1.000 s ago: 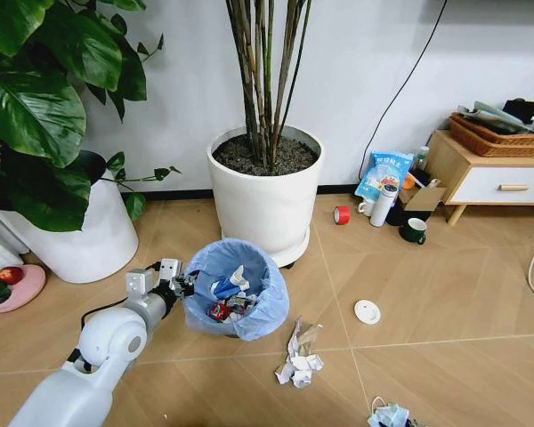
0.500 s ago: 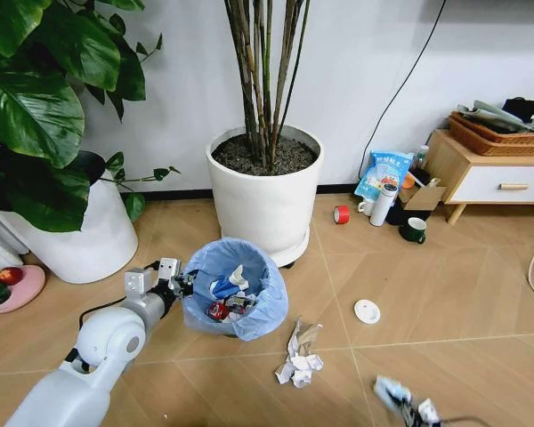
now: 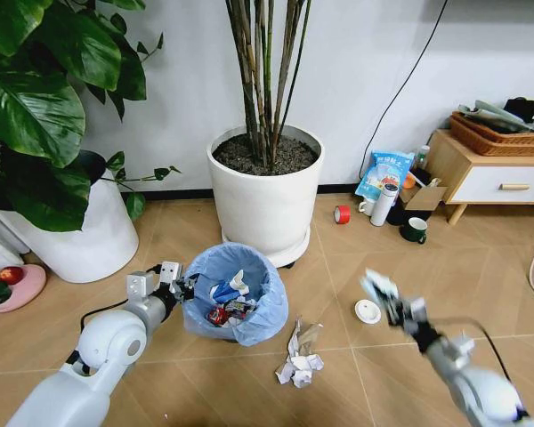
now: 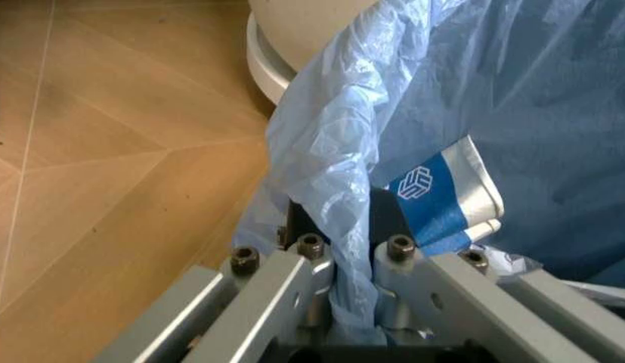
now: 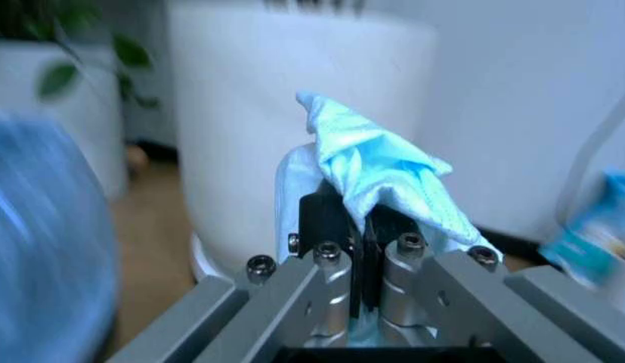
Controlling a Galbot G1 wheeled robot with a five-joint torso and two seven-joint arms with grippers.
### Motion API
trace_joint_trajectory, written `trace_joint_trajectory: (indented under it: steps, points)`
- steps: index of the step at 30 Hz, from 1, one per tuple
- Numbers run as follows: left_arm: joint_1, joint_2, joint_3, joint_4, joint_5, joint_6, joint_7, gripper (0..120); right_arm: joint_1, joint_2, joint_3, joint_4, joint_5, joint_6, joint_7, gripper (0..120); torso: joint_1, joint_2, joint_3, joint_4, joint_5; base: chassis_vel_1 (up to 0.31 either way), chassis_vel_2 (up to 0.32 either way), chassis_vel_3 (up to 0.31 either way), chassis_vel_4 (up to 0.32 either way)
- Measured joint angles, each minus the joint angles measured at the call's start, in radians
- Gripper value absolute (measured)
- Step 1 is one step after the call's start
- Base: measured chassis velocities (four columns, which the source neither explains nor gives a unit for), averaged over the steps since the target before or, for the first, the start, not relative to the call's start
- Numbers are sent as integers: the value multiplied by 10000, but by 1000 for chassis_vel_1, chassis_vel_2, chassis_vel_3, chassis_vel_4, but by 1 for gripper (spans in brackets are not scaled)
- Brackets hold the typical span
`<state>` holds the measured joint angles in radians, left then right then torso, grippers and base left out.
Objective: Pick up the trash bin and place the garbage on the floor into it.
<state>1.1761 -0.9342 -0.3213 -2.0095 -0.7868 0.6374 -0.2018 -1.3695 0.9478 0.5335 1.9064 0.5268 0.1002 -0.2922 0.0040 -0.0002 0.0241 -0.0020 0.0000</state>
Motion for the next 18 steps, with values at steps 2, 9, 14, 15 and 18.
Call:
trace_joint_trajectory:
  steps: [2,9,14,15,18]
  points:
    - [-64,15,62,26,-33,14,-5,0,345,-381,-302,594,479,-473,186,0,0,1,0,-1,-9,0,0,0,0]
    - [-310,-17,312,230,-72,89,-10,0,1665,-1497,-1515,1864,2223,-1778,365,0,0,1,0,-4,-12,0,0,0,0]
    - [-401,-45,400,306,-91,137,-35,0,3123,-1586,-3120,1783,3073,-2252,534,0,0,1,-1,-2,-10,0,0,0,0]
    - [-401,-45,400,306,-91,137,-35,0,3123,-1586,-3120,1783,3073,-2252,534,0,0,1,-1,-2,-10,0,0,0,0]
    - [-426,-38,404,313,-115,153,-41,0,3686,-1402,-3781,1516,3109,-2318,538,0,0,1,0,1,-5,0,0,0,0]
